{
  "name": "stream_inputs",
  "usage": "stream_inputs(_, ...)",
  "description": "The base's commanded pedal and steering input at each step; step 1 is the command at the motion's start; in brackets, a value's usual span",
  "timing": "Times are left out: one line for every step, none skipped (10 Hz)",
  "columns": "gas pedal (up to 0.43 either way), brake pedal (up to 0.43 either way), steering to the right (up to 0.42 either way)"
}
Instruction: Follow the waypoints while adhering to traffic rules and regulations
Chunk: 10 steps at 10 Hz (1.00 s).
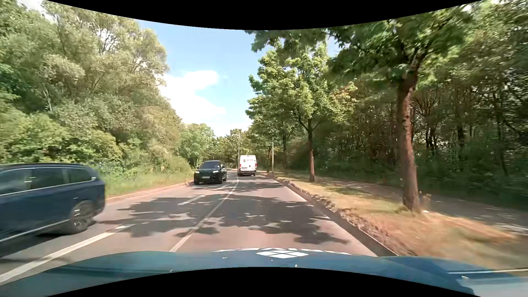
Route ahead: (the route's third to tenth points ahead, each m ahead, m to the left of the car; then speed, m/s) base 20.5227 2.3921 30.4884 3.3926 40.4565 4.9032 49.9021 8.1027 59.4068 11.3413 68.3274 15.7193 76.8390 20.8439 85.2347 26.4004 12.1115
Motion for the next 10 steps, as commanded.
stream_inputs(0.22, 0.0, -0.016)
stream_inputs(0.228, 0.0, -0.018)
stream_inputs(0.24, 0.0, -0.021)
stream_inputs(0.24, 0.0, -0.023)
stream_inputs(0.248, 0.0, -0.024)
stream_inputs(0.248, 0.0, -0.024)
stream_inputs(0.248, 0.0, -0.025)
stream_inputs(0.248, 0.0, -0.025)
stream_inputs(0.248, 0.0, -0.026)
stream_inputs(0.248, 0.0, -0.028)
